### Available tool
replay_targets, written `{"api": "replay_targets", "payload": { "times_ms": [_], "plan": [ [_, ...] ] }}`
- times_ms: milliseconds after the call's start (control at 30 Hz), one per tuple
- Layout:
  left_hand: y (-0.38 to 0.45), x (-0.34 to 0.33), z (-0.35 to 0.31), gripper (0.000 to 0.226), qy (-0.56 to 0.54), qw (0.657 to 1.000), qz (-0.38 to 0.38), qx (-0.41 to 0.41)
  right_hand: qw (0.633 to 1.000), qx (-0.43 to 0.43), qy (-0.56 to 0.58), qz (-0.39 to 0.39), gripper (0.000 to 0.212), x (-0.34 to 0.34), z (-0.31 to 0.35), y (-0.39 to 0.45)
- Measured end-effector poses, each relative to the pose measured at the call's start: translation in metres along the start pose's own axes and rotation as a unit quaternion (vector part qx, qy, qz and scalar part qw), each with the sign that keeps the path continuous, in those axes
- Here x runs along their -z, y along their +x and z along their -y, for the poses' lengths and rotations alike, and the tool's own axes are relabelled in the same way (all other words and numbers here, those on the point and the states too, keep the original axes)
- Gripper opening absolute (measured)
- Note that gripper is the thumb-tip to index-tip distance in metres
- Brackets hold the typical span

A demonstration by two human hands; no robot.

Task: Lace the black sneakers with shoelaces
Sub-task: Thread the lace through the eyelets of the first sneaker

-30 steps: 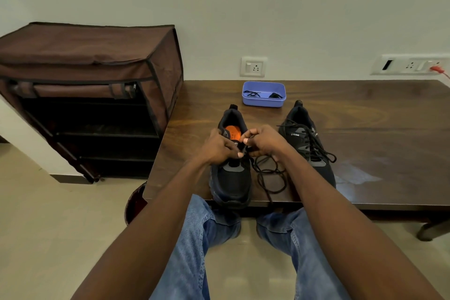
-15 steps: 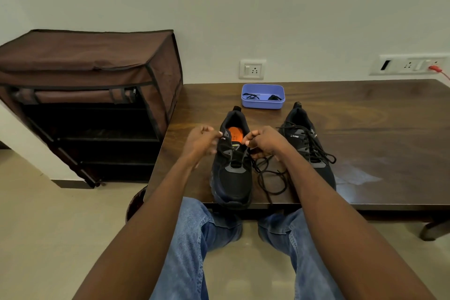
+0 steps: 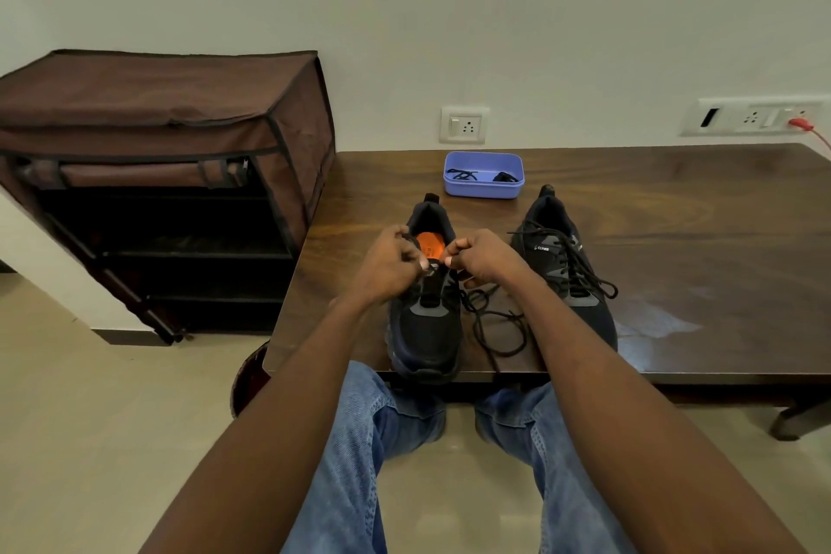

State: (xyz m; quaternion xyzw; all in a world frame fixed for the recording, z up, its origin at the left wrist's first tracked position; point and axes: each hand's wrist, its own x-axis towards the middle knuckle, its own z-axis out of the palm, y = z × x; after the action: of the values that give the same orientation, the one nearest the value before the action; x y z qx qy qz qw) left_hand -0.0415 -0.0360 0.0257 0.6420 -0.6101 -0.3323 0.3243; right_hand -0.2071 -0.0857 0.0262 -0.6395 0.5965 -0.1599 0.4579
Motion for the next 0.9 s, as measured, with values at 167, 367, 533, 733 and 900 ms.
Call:
{"api": "replay_targets", "payload": {
  "times_ms": [167, 367, 533, 733, 900],
  "plan": [
    [-0.004, 0.033, 0.006, 0.040, -0.078, 0.926, -0.286, 0.236, 1.000, -0.003, -0.009, -0.006, 0.019, 0.002, 0.000, -0.001],
    [-0.007, 0.020, 0.010, 0.033, 0.096, 0.956, -0.210, 0.182, 1.000, -0.005, -0.020, -0.004, 0.014, 0.001, 0.001, 0.000],
    [0.005, -0.001, 0.000, 0.040, 0.158, 0.986, -0.017, -0.043, 0.999, 0.014, -0.040, -0.011, 0.012, -0.002, 0.000, 0.001],
    [0.007, -0.015, -0.001, 0.013, 0.241, 0.968, 0.065, -0.037, 0.997, 0.015, -0.072, -0.023, 0.025, -0.005, 0.005, -0.001],
    [-0.003, -0.003, -0.009, 0.011, 0.039, 0.996, -0.083, 0.003, 0.996, 0.011, -0.081, -0.026, 0.041, -0.005, 0.007, -0.002]
  ]
}}
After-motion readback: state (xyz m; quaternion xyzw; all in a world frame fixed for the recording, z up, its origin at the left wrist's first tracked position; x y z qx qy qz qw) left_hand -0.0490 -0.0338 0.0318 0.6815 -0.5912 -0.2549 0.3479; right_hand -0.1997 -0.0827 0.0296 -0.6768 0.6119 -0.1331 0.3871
